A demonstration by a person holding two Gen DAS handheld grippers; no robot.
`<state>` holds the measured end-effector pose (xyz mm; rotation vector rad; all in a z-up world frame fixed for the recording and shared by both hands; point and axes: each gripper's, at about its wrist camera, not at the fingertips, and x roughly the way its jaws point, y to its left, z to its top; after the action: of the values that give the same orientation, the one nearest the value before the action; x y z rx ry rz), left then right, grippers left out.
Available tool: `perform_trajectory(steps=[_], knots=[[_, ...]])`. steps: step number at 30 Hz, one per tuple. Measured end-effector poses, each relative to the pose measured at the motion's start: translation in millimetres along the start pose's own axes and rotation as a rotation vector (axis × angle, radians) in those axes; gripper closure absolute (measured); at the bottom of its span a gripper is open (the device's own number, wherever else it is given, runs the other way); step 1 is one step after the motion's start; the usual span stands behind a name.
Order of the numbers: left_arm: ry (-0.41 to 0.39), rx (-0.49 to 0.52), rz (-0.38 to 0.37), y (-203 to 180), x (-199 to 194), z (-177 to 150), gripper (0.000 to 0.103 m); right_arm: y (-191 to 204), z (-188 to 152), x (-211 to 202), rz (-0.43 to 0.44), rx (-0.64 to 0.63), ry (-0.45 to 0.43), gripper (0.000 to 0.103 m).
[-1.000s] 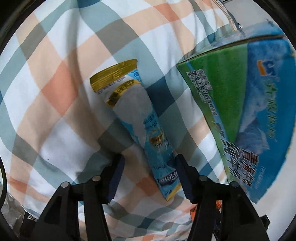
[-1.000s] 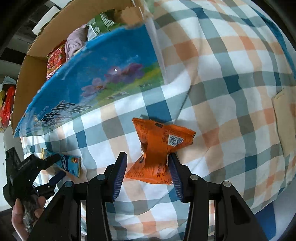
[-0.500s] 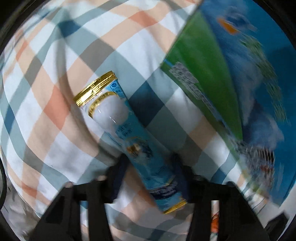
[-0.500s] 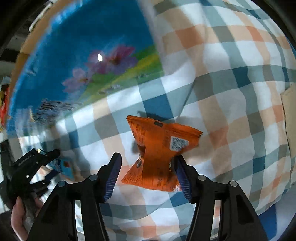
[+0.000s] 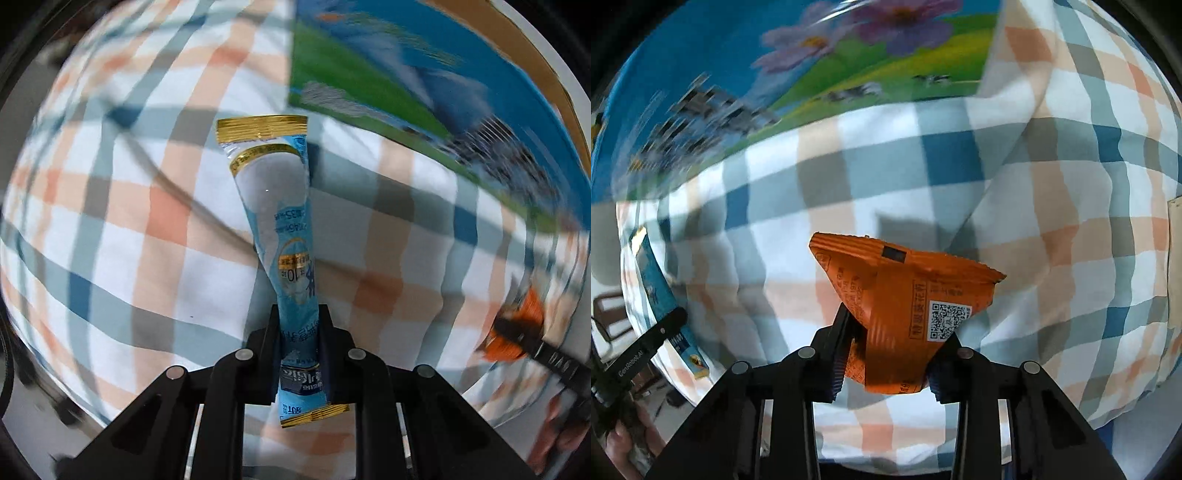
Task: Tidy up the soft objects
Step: 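Lower both held items into the box and open both tools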
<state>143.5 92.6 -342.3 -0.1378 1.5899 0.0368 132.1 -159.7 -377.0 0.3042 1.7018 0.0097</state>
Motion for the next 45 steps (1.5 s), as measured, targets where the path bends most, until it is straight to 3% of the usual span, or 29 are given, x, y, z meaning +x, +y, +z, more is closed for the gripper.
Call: perform_trajectory(steps=[5, 12, 18, 26, 31, 36, 45], knots=[[-0.08, 0.128, 0.026, -29.0, -29.1, -2.8, 0.089, 8.9, -8.9, -21.6, 0.031, -0.033, -0.021, 0.069], [-0.201, 0.247, -0.003, -73.2, -86.4, -3.6, 0.089, 18.5, -15.2, -81.5, 0.064, -0.084, -0.119, 0.07], [-0.288, 0.276, -0.058, -81.3, -134.9, 3.0, 0.089, 30.7, -12.5, -141.1, 0.119, -0.106, -0.211, 0.07], [-0.409, 0.31, -0.083, -91.9, -198.6, 60.9, 0.089, 78.5, 19.1, -204.0, 0.152, -0.163, -0.338, 0.07], [-0.407, 0.306, -0.074, -88.4, -198.0, 109.0, 0.089, 99.8, 59.4, -214.1, 0.143, -0.179, -0.375, 0.07], [-0.342, 0.271, -0.061, -79.4, -173.3, 157.4, 0.089, 120.0, 105.3, -199.2, 0.126, -0.185, -0.363, 0.07], [-0.167, 0.229, -0.043, -66.9, -91.7, 194.9, 0.089, 140.8, 152.0, -129.5, 0.086, -0.205, -0.256, 0.07]])
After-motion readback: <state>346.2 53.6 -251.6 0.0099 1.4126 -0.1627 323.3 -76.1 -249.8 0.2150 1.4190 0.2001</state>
